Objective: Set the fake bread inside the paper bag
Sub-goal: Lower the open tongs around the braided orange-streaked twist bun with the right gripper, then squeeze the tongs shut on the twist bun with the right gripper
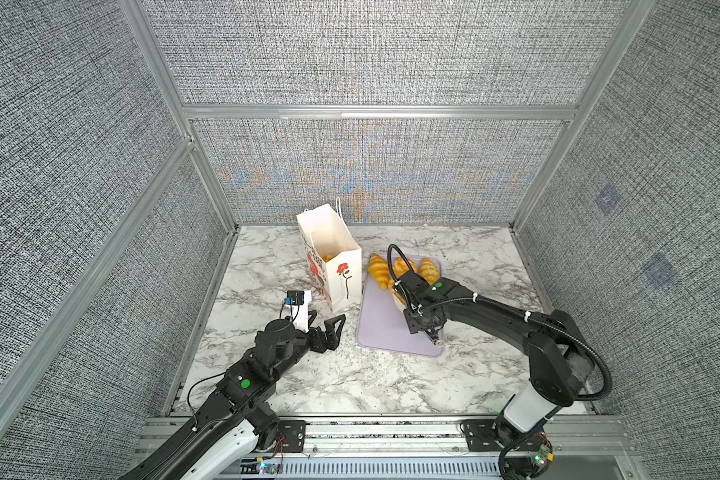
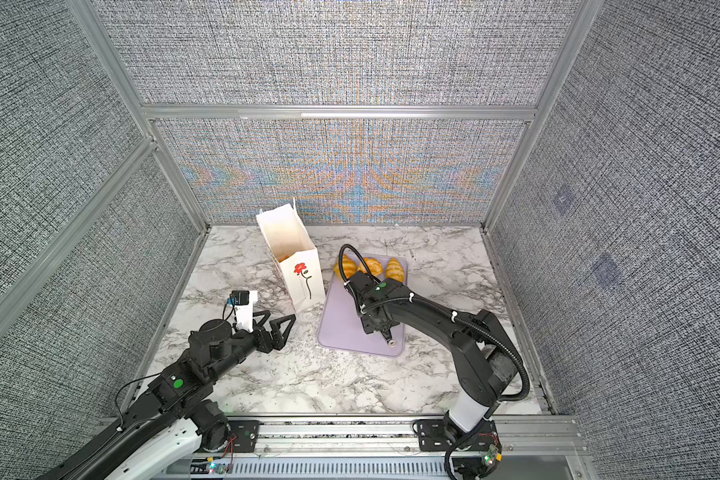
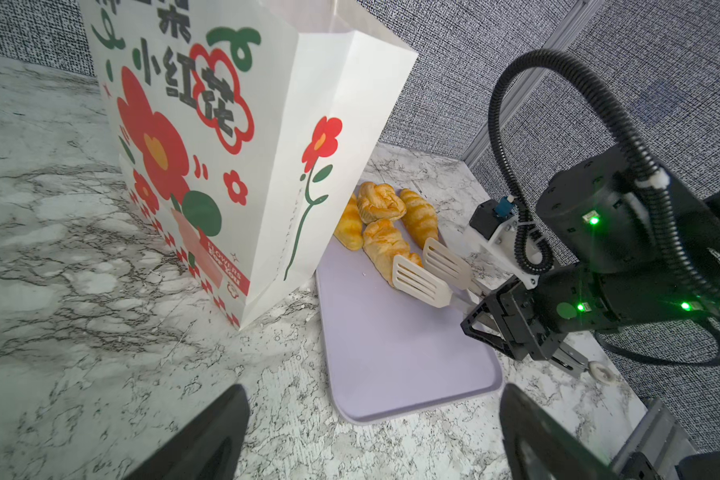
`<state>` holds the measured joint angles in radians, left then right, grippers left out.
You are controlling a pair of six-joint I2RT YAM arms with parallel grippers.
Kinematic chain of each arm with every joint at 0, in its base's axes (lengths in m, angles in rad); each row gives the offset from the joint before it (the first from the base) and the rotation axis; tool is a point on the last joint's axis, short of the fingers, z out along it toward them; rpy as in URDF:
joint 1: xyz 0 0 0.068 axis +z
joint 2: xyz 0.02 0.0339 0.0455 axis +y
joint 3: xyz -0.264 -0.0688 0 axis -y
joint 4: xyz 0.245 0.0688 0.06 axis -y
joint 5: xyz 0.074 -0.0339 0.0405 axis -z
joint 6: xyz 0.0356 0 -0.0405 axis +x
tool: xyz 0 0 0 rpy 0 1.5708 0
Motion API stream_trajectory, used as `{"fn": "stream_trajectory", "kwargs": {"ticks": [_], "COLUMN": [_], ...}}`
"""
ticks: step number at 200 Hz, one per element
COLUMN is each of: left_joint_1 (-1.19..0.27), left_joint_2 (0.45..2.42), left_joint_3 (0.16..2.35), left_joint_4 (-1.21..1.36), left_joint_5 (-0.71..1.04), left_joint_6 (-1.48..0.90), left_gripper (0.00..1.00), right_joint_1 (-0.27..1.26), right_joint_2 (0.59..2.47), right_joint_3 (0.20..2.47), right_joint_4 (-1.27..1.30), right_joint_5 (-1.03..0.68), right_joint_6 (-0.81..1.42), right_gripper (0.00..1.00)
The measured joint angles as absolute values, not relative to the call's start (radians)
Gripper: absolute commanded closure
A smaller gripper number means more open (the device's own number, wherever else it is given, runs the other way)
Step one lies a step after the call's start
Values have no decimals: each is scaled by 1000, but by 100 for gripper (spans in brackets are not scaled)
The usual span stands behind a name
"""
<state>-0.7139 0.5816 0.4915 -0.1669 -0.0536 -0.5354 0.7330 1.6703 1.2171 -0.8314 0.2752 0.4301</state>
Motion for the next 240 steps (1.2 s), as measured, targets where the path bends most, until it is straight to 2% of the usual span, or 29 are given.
{"fn": "stream_trajectory", "kwargs": {"ticks": [122, 199, 240], "left_joint_1": [-721, -729, -731], "left_joint_2": [627, 675, 683], "left_joint_3": [492, 491, 490], "left_joint_4": [-159, -126, -122], "left_joint_5": [-52, -41, -27], "left_joint_6": [-550, -554, -554], "left_gripper": [4, 2, 1], "right_joint_1": [700, 693, 692], "right_joint_2": [1746, 1743, 1710], "right_joint_3": [1259, 1258, 1240], "right_joint_4": [-800, -801, -798], "right_joint_5": [239, 216, 200], "right_joint_6": [395, 377, 371], "right_gripper": [45, 56, 59]}}
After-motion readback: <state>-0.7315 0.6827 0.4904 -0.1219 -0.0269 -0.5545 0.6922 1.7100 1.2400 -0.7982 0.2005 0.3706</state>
